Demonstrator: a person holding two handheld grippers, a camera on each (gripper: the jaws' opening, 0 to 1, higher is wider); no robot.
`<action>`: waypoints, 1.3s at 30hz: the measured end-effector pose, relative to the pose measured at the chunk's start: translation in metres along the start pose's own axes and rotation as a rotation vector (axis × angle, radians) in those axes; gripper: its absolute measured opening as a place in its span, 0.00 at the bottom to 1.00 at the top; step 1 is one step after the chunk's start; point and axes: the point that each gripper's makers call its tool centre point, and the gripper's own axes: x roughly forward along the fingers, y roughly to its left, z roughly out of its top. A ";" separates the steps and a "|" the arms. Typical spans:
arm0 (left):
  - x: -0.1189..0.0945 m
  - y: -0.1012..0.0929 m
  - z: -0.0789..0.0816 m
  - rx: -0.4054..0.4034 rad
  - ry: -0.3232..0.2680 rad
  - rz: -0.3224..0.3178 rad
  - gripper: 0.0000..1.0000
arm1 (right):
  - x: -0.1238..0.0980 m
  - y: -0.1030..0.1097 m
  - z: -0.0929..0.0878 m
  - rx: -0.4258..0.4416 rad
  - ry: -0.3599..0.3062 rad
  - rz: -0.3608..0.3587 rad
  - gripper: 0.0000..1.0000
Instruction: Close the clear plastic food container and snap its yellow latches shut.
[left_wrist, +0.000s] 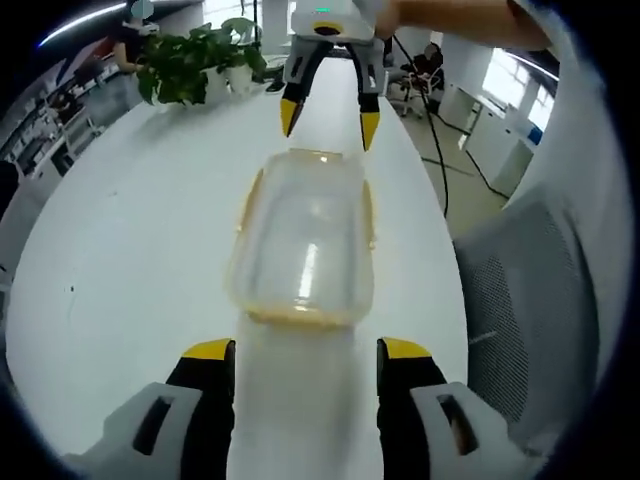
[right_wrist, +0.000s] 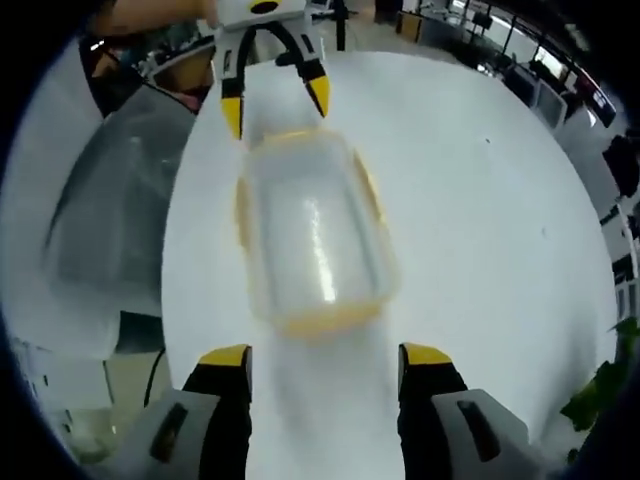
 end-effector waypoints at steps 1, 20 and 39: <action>-0.001 0.000 0.004 -0.025 -0.015 -0.002 0.57 | -0.003 -0.001 0.002 0.018 -0.008 -0.011 0.58; 0.000 0.013 0.026 -0.478 -0.085 0.114 0.55 | 0.002 0.001 0.032 0.573 -0.116 -0.068 0.53; 0.014 0.006 0.024 -0.927 -0.153 0.153 0.45 | 0.015 -0.008 0.027 0.957 -0.159 -0.115 0.45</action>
